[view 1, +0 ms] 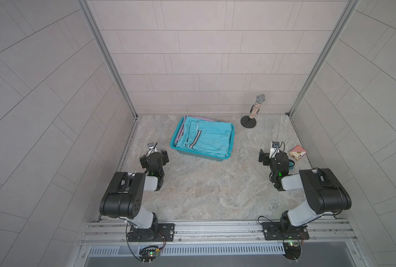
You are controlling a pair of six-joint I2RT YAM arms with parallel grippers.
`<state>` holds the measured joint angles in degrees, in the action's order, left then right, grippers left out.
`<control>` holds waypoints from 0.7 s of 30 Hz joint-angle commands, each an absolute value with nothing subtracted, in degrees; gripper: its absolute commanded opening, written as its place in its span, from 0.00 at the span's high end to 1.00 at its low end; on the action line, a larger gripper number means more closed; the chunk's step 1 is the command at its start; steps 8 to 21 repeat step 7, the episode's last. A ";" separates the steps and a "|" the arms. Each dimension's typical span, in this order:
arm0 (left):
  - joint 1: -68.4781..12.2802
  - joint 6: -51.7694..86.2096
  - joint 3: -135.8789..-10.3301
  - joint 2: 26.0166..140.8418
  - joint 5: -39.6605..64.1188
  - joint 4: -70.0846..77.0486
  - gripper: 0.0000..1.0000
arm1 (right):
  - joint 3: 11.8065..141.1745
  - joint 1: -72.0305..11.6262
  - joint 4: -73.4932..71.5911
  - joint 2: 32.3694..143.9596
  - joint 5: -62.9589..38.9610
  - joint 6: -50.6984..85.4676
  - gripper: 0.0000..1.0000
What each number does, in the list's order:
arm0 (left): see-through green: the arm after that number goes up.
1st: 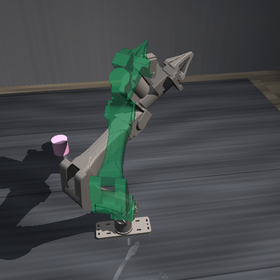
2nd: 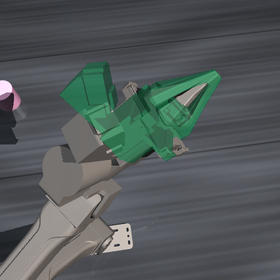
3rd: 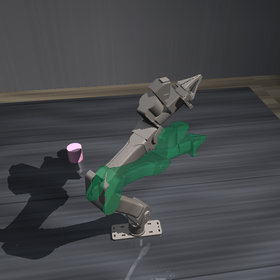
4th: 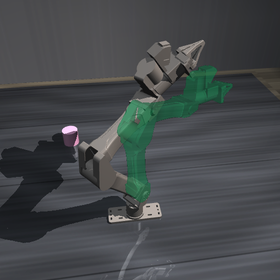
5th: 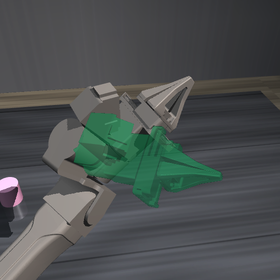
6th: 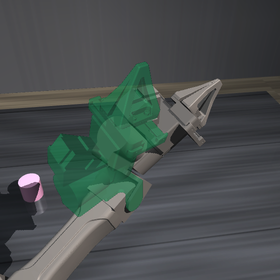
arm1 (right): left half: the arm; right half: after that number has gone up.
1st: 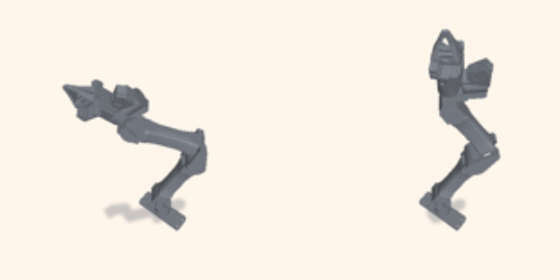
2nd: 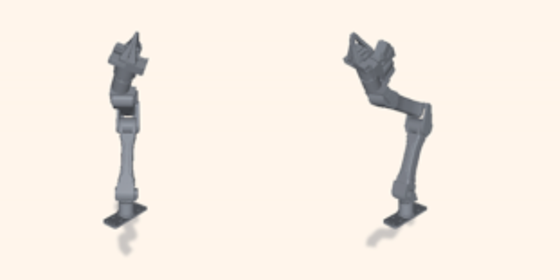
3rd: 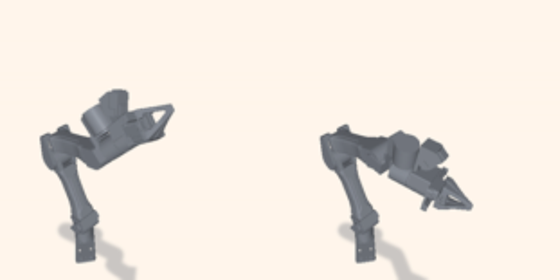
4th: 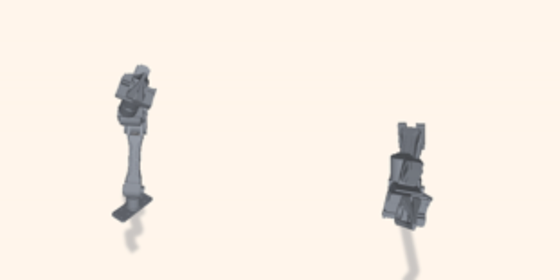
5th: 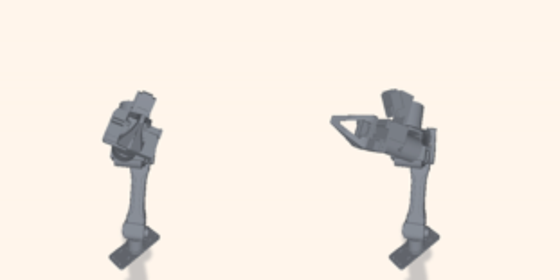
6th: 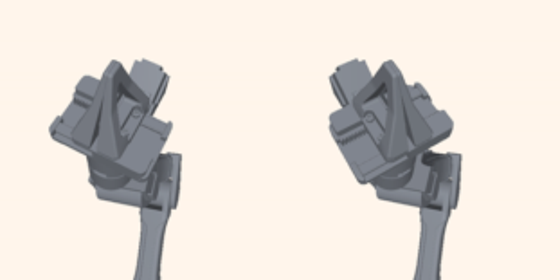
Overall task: Put the folded long pants in the basket
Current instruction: Reset both arms
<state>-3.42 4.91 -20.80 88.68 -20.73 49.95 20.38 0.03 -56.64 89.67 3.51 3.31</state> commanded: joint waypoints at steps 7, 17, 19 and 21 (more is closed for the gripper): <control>-3.83 4.29 -22.15 87.45 -21.01 48.07 0.00 | 21.52 0.34 -53.09 89.47 3.47 4.13 0.00; -3.83 4.29 -22.15 87.45 -21.01 48.07 0.00 | 21.52 0.34 -53.09 89.47 3.47 4.13 0.00; -3.83 4.29 -22.15 87.45 -21.01 48.07 0.00 | 21.52 0.34 -53.09 89.47 3.47 4.13 0.00; -3.83 4.29 -22.15 87.45 -21.01 48.07 0.00 | 21.52 0.34 -53.09 89.47 3.47 4.13 0.00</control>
